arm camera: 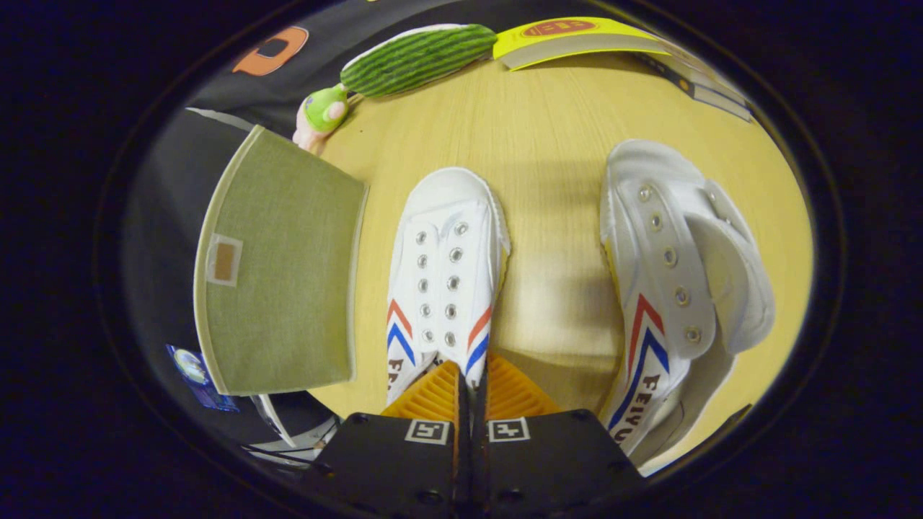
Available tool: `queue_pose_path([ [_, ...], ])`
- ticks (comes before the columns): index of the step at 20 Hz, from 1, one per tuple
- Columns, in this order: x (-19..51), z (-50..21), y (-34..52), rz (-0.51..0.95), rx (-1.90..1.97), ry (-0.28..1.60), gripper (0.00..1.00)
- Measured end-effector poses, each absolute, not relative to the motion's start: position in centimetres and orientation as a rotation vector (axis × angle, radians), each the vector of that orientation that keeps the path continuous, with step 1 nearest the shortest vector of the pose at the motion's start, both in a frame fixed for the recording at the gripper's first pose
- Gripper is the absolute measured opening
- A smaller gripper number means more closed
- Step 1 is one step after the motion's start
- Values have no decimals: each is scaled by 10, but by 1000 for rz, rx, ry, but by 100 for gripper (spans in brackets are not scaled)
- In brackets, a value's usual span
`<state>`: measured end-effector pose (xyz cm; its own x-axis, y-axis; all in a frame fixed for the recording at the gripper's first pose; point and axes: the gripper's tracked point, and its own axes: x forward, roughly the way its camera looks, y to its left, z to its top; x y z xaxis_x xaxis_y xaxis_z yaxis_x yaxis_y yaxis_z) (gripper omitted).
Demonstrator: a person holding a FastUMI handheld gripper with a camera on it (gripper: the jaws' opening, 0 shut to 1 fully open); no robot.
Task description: Open the storage box then place both shoes into the box .Put the left shoe in first, then the right shoe, with the right side of both shoes facing outward in a uniform manner.
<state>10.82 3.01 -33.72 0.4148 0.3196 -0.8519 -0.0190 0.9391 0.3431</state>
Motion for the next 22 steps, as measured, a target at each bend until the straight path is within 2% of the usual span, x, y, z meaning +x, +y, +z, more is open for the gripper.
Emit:
queue_pose_path([
  [8,77,-277,65,183,480,1084,6],
  [15,29,-144,113,219,537,968,6],
  [18,33,-100,158,245,468,921,6],
  [22,62,-87,228,284,392,906,6],
])
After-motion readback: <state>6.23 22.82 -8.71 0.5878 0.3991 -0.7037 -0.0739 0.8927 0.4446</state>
